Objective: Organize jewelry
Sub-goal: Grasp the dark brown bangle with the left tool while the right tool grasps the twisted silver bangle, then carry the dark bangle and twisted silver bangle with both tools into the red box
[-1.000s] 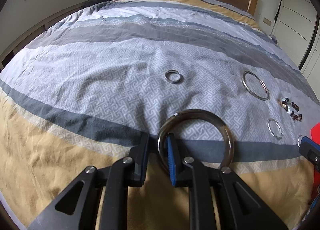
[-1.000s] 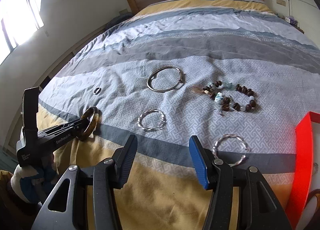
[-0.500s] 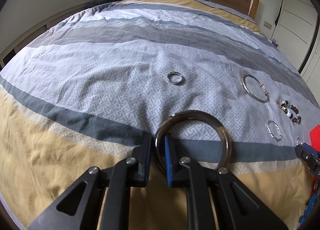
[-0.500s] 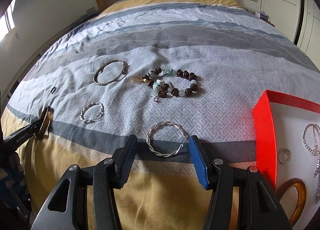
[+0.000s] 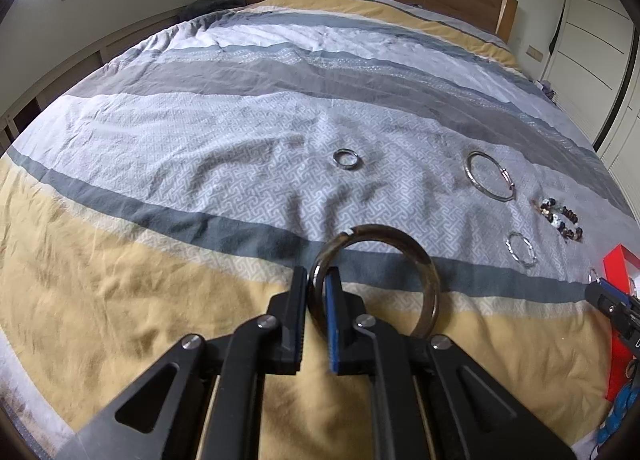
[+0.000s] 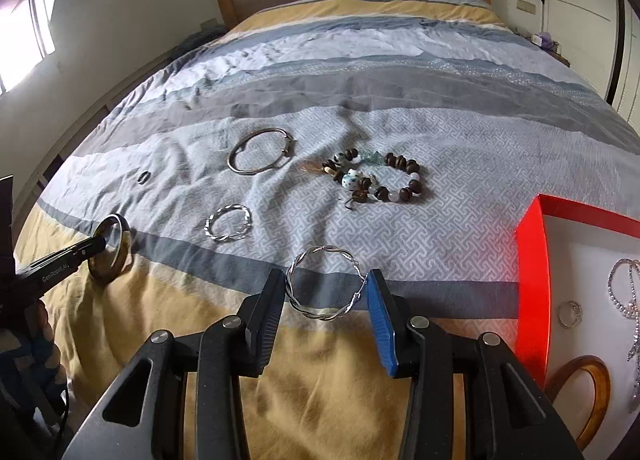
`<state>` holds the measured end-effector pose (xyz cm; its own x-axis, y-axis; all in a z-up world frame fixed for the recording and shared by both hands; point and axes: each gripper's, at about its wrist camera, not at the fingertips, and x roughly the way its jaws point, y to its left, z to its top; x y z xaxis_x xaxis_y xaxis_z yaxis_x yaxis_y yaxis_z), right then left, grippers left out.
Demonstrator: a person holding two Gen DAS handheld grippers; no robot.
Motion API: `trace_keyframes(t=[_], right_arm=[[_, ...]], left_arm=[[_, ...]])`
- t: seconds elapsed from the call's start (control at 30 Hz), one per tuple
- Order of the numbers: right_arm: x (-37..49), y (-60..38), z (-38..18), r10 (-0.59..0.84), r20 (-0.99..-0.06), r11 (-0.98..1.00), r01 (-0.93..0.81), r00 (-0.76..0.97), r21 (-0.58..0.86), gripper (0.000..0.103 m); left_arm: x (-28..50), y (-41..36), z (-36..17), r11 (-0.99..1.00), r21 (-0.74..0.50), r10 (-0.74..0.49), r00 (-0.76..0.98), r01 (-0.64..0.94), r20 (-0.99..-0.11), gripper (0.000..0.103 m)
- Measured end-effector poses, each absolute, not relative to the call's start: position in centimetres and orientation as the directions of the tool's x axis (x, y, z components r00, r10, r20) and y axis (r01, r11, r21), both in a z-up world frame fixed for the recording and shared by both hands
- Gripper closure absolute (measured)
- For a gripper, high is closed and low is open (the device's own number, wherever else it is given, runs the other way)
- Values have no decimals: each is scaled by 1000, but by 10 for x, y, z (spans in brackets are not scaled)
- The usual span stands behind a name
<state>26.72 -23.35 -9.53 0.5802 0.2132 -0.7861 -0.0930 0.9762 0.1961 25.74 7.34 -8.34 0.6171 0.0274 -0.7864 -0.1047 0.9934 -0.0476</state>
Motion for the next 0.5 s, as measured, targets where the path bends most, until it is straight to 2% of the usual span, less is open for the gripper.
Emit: trace_keyframes(t=[0.5], right_arm=[[184,-245,-12,292,-698,955,-153,654,256,62]], left_arm=[[177,47,0,998,-12,36,681,-66,-731,95]])
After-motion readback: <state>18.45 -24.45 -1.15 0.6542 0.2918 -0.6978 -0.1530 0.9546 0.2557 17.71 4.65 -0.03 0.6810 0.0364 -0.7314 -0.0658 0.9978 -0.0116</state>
